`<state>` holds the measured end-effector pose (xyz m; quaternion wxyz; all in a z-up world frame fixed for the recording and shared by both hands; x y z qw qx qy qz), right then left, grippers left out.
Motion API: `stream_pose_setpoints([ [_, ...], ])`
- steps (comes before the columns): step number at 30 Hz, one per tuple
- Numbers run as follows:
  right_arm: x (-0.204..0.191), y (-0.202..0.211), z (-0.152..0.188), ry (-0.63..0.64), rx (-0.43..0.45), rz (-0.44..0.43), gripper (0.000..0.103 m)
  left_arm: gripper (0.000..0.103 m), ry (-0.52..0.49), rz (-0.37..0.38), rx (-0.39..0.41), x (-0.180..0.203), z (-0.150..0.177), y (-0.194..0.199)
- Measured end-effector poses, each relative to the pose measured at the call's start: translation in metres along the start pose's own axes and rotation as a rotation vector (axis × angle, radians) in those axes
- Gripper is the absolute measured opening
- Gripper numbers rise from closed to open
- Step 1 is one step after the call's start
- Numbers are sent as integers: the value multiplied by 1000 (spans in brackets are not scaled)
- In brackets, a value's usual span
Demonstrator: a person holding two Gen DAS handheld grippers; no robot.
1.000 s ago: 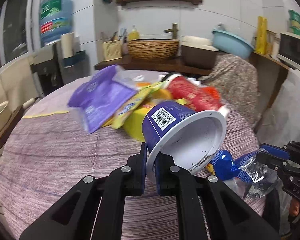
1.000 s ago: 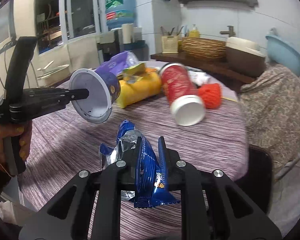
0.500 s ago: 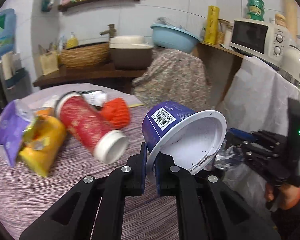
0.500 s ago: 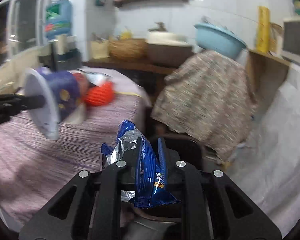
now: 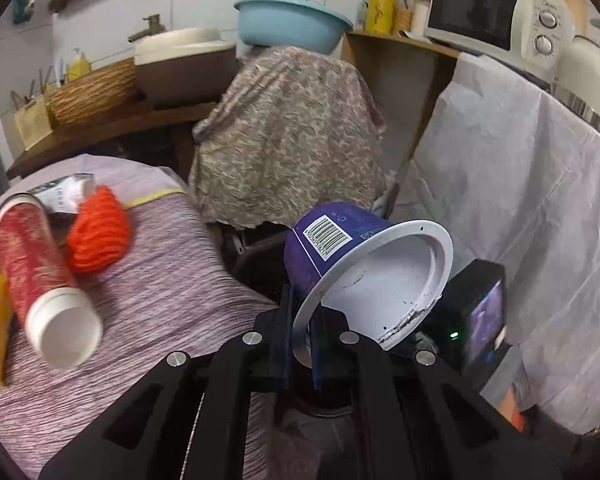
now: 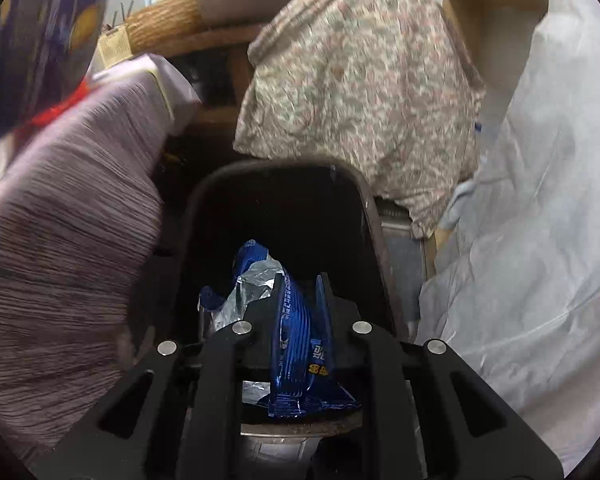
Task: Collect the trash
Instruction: 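Carry wrapper and yogurt cup over the bin and open both grippers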
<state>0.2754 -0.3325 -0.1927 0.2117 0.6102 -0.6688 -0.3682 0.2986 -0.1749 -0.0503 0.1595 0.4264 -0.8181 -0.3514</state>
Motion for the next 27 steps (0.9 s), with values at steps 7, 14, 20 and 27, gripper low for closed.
stream_pose_setpoints([
  [7, 23, -35, 17, -104, -37, 6, 45, 8, 24, 25, -86, 15, 2, -44],
  [14, 39, -12, 23, -122, 33, 21, 66, 8, 33, 0, -126, 10, 3, -59],
  [20, 53, 11, 26, -159, 60, 31, 77, 8, 0, -3, -216, 22, 2, -90],
  [27, 65, 21, 42, -182, 36, 66, 79, 8, -53, -30, -372, 38, 17, -147],
])
Point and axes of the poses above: each gripper's, at about its wrist camera, not at the fingertips, and y roughly against the way its jaws point, x to its right, z to its underside, the point moved 4 cm from there along -y, roughly the way its jaws point, and after that the axes turned 10 degrees about -y, right-handed, at the moved point
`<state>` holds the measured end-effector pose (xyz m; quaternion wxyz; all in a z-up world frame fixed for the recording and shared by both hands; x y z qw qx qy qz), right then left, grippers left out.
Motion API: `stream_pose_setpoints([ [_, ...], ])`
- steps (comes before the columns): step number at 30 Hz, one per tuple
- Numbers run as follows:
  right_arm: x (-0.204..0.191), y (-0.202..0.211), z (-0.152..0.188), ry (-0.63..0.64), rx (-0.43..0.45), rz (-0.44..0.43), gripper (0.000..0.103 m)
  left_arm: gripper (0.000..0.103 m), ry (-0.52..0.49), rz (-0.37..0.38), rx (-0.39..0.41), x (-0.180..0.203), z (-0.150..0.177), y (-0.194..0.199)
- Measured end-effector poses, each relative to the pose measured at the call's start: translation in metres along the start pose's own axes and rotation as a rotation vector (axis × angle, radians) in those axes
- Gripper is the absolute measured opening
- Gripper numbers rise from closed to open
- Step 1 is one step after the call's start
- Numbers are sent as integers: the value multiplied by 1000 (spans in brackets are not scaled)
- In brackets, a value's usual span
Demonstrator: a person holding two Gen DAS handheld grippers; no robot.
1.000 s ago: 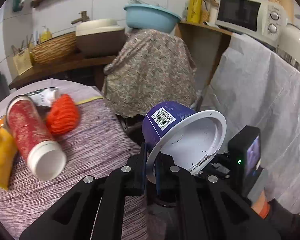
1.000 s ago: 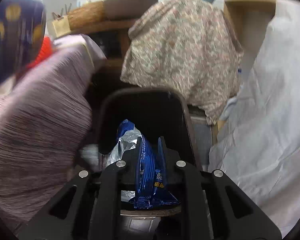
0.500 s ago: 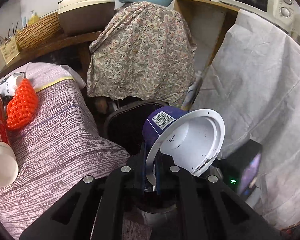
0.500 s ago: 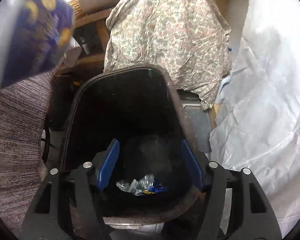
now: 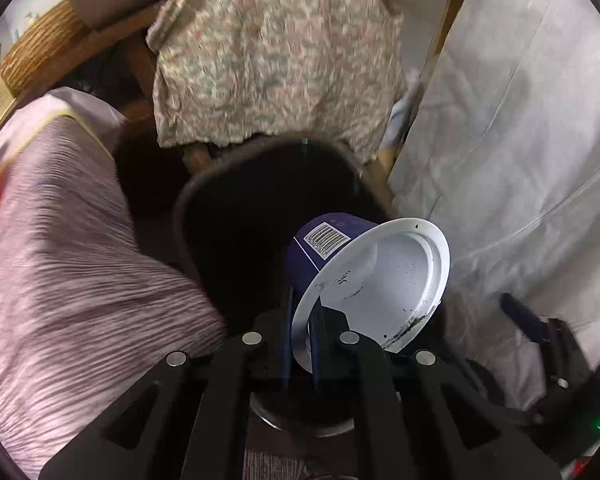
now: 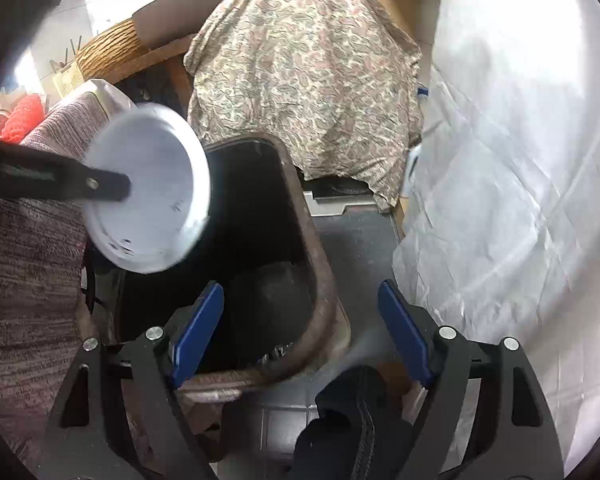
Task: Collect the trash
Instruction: 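Carry wrapper and yogurt cup over the bin and open both grippers, then grasp the purple bag with the left gripper while the right grasps the red cup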
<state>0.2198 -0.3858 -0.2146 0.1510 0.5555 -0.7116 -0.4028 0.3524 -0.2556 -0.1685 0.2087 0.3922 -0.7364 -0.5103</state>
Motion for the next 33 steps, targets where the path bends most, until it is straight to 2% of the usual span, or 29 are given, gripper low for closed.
stream_pose_setpoints([
  [7, 12, 5, 8, -42, -14, 4, 79, 8, 24, 8, -108, -2, 1, -49],
  [10, 14, 9, 10, -59, -15, -1, 79, 14, 2, -11, -136, 0, 5, -60],
  [11, 14, 11, 11, -60, -11, -2, 79, 27, -1, -11, -141, 1, 5, -61],
  [12, 15, 13, 11, -59, -9, -2, 79, 49, -1, -8, -136, 1, 5, -60],
  [14, 14, 14, 12, -54, -10, 2, 79, 67, 5, -10, -108, 2, 1, -54],
  [18, 12, 17, 12, -58, -5, 1, 79, 67, 11, 15, -65, 7, -6, -35],
  [22, 11, 29, 8, -59, 18, 7, 79, 68, 15, 41, 29, 8, -19, 2],
  [24, 12, 36, 5, -57, 30, 8, 80, 73, -2, 33, 80, 6, -23, 23],
  [28, 8, 55, 1, -43, 60, -2, 88, 80, -18, 30, 196, -10, -14, 80],
  [30, 3, 60, 2, -29, 60, -9, 88, 85, -18, 24, 237, -18, -7, 100],
  [33, -13, 65, 3, 3, 49, -35, 88, 86, -22, 1, 279, -34, 11, 128],
])
Point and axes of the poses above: each gripper's, at about its wrist camera, not at the fingertips, and y roughly against the way its jaws point, x to its right, z to its underside, the point moved 4 cm from there along -y, roughly the way its jaws point, and after that the axes turned 10 degrees about -y, right-handed, at the moved point
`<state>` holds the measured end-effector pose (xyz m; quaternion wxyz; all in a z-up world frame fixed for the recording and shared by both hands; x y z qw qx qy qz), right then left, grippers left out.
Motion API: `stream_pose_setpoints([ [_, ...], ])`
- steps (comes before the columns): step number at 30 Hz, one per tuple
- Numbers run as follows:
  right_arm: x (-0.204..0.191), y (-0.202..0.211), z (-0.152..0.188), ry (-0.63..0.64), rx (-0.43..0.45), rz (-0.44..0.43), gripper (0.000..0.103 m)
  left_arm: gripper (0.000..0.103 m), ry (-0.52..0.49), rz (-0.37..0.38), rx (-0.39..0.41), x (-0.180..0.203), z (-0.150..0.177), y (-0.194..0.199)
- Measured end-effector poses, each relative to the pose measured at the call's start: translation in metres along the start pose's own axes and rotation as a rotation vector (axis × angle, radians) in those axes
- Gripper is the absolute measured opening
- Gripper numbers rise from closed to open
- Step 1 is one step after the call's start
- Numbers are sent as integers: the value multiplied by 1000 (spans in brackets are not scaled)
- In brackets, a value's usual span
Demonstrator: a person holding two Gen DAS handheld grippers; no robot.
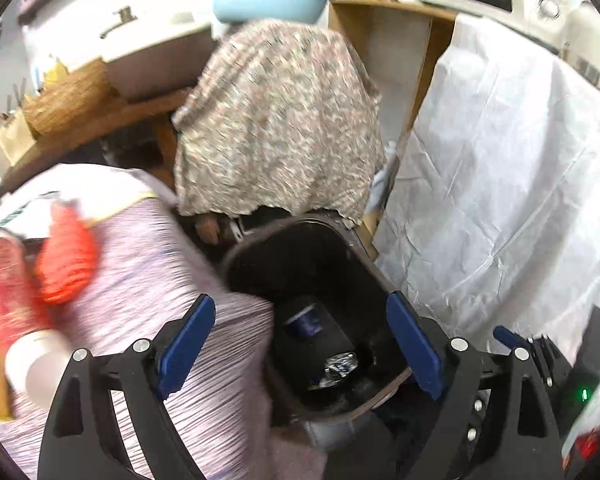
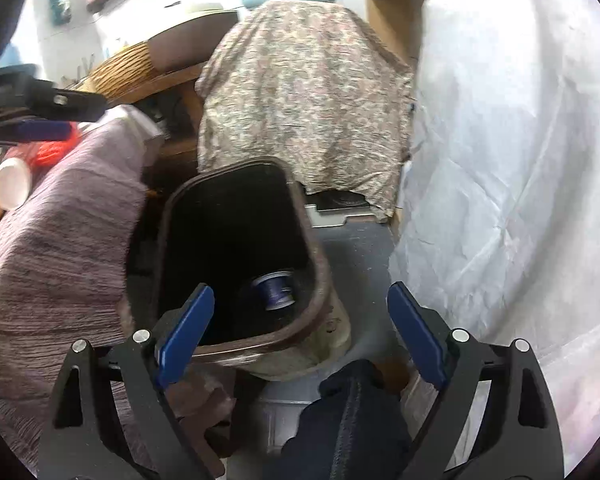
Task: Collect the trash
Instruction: 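Grasp the purple bag with the left gripper while the right grasps the red cup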
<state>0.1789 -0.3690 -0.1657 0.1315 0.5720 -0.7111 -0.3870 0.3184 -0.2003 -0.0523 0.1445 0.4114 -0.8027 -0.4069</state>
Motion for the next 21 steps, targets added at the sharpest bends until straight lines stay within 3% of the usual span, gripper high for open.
stream_pose_setpoints([
  [4, -32, 7, 0, 51, -11, -58, 88, 86, 13, -57, 54, -29, 24, 41],
  [12, -104, 28, -1, 169, -13, -180, 88, 86, 143, -188, 186, -115, 77, 133],
  [21, -188, 47, -4, 321, -8, -297, 88, 86, 311, -407, 188, -233, 143, 182],
])
Point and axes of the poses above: each gripper's, at about its wrist camera, not at the fingertips, and y roughly against the way its jaws point, x to its right, z to its underside, the point moved 4 cm from there along -y, roughly the way its jaws point, and after that the axes turned 10 degrees about -y, right-handed, at the moved point
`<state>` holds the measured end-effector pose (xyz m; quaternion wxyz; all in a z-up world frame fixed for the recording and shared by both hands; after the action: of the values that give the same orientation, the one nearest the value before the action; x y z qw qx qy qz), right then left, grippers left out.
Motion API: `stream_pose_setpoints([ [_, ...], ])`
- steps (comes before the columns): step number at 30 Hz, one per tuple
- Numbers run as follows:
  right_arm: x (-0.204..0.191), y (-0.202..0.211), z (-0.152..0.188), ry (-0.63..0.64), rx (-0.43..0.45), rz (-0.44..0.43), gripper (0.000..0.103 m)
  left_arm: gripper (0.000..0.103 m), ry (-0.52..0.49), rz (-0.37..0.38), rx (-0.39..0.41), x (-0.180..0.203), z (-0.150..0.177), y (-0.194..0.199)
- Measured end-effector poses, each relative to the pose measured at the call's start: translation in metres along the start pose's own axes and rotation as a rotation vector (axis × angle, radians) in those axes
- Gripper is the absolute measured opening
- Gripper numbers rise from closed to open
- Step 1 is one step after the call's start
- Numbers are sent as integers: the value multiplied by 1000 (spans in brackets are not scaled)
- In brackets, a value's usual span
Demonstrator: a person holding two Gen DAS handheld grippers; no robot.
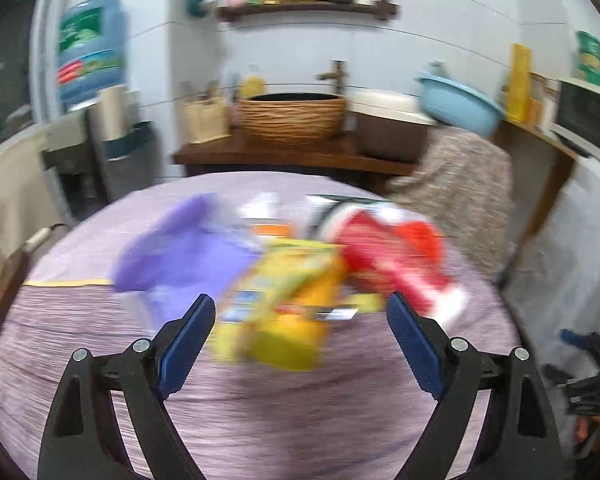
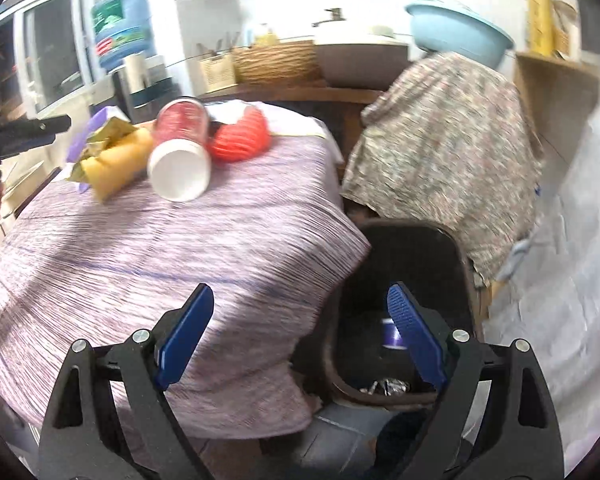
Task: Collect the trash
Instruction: 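Grasp the purple bag with the left gripper while the right grasps the red cup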
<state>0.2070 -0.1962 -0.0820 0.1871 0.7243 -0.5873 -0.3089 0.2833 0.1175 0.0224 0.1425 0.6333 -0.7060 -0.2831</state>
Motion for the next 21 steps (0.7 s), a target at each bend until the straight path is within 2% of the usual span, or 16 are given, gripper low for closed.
stream_pose_setpoints([
  [3, -16, -2, -6, 28, 2, -15, 88, 86, -10, -94, 5, -48, 6, -14],
  [6, -29, -3, -9, 47, 0, -25, 88, 86, -12, -128, -13, -88, 11, -31],
  [12, -61, -6, -22, 141, 10, -63, 88, 86, -25, -29, -4, -136, 15, -59],
  [16, -89, -15, -45, 193, 4, -120, 88, 86, -65, 56, -43, -140, 15, -81],
  [18, -105, -23, -56, 212, -8, -144, 88, 85, -93, 63, -68, -142, 17, -92],
  [19, -114, -29, -62, 223, -15, -153, 88, 83, -99, 65, -73, -142, 19, -93],
  [21, -129, -38, -71, 243, -15, -153, 88, 65, -104, 90, -78, -142, 22, -96],
])
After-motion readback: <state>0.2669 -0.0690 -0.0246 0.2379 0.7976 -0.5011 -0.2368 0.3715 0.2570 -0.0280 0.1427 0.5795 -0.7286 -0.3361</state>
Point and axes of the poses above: each gripper's, at about its wrist camera, not at the fingertips, and y roughly against the way its jaws point, x to its right, z to its underside, the point moved 4 cm from there along -y, roughly the way its jaws point, and after that the axes turned 10 degrees about -y, right-handed, at the moved point
